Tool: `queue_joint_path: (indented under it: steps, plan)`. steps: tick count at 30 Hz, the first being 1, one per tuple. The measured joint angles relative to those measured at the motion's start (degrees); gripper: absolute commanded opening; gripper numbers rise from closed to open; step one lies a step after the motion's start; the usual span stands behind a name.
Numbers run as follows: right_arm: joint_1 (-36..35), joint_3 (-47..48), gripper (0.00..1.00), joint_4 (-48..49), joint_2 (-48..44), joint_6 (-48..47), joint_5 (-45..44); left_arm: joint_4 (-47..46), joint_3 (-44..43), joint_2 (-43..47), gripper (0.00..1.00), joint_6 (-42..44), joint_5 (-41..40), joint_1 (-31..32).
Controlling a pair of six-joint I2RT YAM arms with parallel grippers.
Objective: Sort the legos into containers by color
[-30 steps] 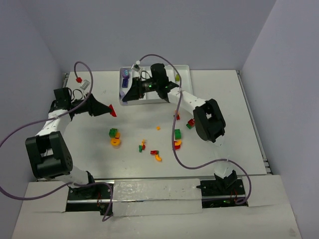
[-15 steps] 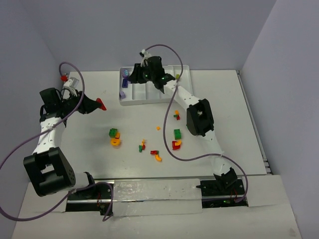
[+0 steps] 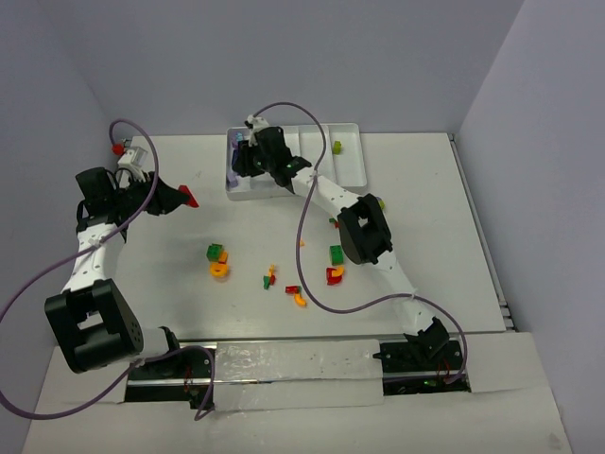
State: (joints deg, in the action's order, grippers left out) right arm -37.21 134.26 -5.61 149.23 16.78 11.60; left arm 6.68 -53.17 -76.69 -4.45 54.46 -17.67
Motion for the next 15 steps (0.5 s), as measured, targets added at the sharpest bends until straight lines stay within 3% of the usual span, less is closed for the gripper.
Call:
queue_joint_path:
  steps: [7,12,15]
  plan:
    - [0.07,0.0,0.97,1.24,0.0,-0.26,-1.46,-0.13,0.0,0.0,0.0,-0.48,-2.21,0.68]
    - [0.07,0.0,1.0,1.86,-0.07,0.39,0.41,-0.55,-0.15,0.0,0.0,-0.7,-4.79,2.31]
    - [0.44,-1.37,1.0,1.52,-1.48,1.16,1.59,-0.48,-1.63,-0.28,0.0,-1.09,-10.34,5.89]
